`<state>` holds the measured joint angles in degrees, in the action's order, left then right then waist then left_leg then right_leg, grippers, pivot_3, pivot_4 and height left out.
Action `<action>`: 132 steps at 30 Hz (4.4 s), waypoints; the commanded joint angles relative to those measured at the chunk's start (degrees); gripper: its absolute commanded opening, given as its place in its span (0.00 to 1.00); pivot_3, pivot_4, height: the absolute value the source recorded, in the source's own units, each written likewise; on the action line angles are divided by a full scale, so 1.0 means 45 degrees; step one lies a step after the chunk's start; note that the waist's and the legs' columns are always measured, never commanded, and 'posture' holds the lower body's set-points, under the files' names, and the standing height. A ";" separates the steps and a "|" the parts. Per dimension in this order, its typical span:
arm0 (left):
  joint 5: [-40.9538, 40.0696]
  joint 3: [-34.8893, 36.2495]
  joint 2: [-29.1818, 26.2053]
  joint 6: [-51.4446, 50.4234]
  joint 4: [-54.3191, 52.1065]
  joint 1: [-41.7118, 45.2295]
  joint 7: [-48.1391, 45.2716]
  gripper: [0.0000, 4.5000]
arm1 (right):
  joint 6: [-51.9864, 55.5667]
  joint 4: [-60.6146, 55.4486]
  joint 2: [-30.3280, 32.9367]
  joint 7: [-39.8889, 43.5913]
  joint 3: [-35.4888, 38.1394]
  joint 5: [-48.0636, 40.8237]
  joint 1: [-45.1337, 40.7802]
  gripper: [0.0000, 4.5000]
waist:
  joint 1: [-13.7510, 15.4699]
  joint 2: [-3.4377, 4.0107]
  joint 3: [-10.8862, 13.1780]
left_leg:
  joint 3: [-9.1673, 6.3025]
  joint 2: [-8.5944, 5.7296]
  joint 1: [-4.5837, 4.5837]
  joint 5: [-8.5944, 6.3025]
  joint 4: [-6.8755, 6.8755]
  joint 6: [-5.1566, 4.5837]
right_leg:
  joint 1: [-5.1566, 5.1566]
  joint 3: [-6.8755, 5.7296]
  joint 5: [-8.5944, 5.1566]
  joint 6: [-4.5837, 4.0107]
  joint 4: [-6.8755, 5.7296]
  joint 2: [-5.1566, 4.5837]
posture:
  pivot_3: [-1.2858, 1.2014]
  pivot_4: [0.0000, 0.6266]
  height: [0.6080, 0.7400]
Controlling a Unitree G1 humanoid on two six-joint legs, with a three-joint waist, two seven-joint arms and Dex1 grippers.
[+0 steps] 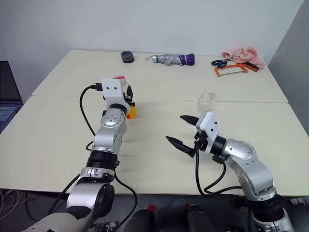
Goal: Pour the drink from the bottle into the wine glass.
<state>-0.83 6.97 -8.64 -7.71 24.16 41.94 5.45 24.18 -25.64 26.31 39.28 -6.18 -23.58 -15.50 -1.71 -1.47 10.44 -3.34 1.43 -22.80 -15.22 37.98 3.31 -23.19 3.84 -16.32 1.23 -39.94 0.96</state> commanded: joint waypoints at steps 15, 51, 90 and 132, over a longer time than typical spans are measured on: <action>-0.4936 -0.2165 -0.2050 -0.0829 -0.2681 -0.0566 -1.3444 0.41 | 0.1722 -0.3846 0.1609 -0.0931 0.2787 -0.1778 0.2061 1.00 | -0.0060 0.0002 0.0001 | 0.0011 -0.0008 0.0009 0.0001 -0.0001 -0.0001 | 0.0000 0.0011 -0.0003 0.0000 -0.0002 0.0027 | 0.52 0.24 1.00; -0.4066 -0.3536 -0.1444 0.0769 -0.0999 0.0199 -1.7427 0.41 | 0.4258 -0.2414 -0.0423 -0.3191 -0.0276 -0.1340 -0.2364 0.47 | -0.0034 0.0005 0.0002 | 0.0006 0.0007 -0.0014 -0.0001 0.0007 -0.0008 | -0.0015 0.0019 -0.0003 -0.0003 0.0008 0.0058 | 0.52 0.24 1.00; -0.3911 -0.2908 -0.1565 0.0819 -0.1099 0.0680 -1.7119 0.40 | 0.4075 -0.3529 -0.0433 -0.4269 0.0549 -0.1464 -0.1500 0.87 | -0.0029 0.0010 0.0006 | 0.0003 0.0007 -0.0019 -0.0001 0.0012 -0.0008 | -0.0018 0.0016 -0.0004 -0.0001 0.0004 0.0052 | 0.52 0.24 1.00; -0.4510 -0.3198 -0.2090 -0.0076 -0.1333 0.0837 -1.8720 0.40 | 0.1407 0.0176 -0.0130 0.1866 -0.1144 -0.1283 -0.3552 0.43 | -0.0074 0.0016 0.0009 | 0.0011 0.0006 -0.0011 -0.0002 0.0004 -0.0010 | -0.0020 0.0015 -0.0004 -0.0002 0.0011 0.0062 | 0.52 0.24 1.00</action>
<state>-19.24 -7.14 -18.19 -6.14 20.44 43.74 -77.84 31.87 -23.66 25.21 39.70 -8.93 -26.65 -29.84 -2.04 -1.40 10.48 -3.31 1.48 -22.84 -15.23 37.99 3.26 -23.28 3.89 -16.33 1.21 -39.89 1.27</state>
